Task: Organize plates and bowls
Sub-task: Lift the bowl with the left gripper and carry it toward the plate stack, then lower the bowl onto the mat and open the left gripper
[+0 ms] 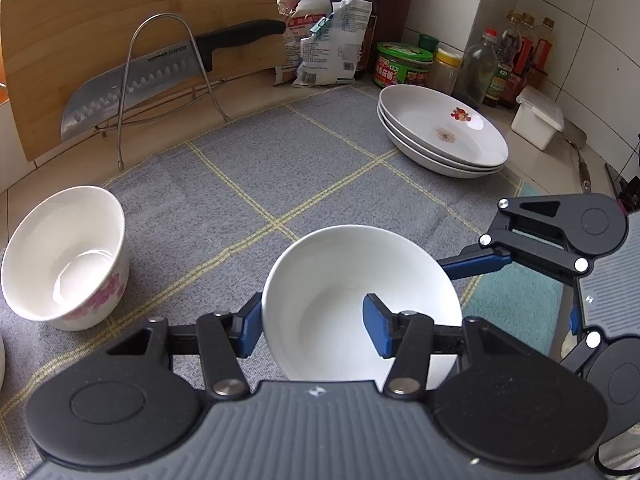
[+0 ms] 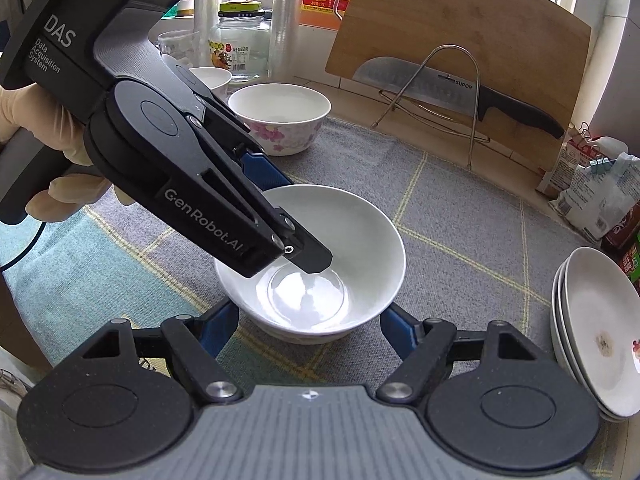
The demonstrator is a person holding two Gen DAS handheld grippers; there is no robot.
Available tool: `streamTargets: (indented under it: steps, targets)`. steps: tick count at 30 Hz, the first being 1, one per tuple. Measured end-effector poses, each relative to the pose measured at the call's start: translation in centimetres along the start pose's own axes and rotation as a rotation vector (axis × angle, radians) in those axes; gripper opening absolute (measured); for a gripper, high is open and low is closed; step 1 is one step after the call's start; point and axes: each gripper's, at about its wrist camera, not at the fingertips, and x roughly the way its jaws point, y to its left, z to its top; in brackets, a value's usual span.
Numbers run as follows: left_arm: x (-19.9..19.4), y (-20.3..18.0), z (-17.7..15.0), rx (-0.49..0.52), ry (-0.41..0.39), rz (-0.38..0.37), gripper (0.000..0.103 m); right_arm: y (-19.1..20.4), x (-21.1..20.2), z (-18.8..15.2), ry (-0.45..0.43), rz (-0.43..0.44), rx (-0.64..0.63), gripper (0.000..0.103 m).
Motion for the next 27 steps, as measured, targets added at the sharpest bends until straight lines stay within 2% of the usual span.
streamTargets:
  steps: [9, 10, 12, 13, 14, 18, 23, 27]
  targets:
    - [0.0, 0.0, 0.0, -0.007, -0.006, -0.003, 0.052, -0.1, 0.2, 0.0, 0.009, 0.008, 0.017, 0.082]
    - [0.0, -0.1, 0.0, -0.005, -0.010, -0.003, 0.056, -0.2, 0.3, 0.0, 0.007, 0.008, 0.019, 0.082]
    - [-0.1, -0.2, 0.0, 0.003, -0.027, -0.008, 0.070, -0.2, 0.3, 0.0, 0.006, 0.011, 0.026, 0.082]
    - [-0.3, -0.4, 0.0, 0.009, -0.038, 0.002, 0.083, -0.3, 0.3, 0.1, 0.003, 0.016, 0.030, 0.084]
    - [-0.4, -0.5, 0.0, 0.017, -0.052, 0.014, 0.089, -0.3, 0.2, 0.1, -0.001, 0.024, 0.034, 0.089]
    - [-1.6, -0.8, -0.2, 0.055, -0.110, 0.069, 0.094, -0.2, -0.2, 0.0, -0.022, 0.022, 0.028, 0.103]
    - [-3.4, -0.5, -1.0, 0.030, -0.161, 0.130, 0.095, -0.4, -1.1, 0.2, -0.043, 0.024, 0.025, 0.103]
    - [-5.1, 0.2, -2.2, -0.013, -0.206, 0.231, 0.098, -1.0, -1.7, 0.7, -0.048, 0.026, 0.033, 0.103]
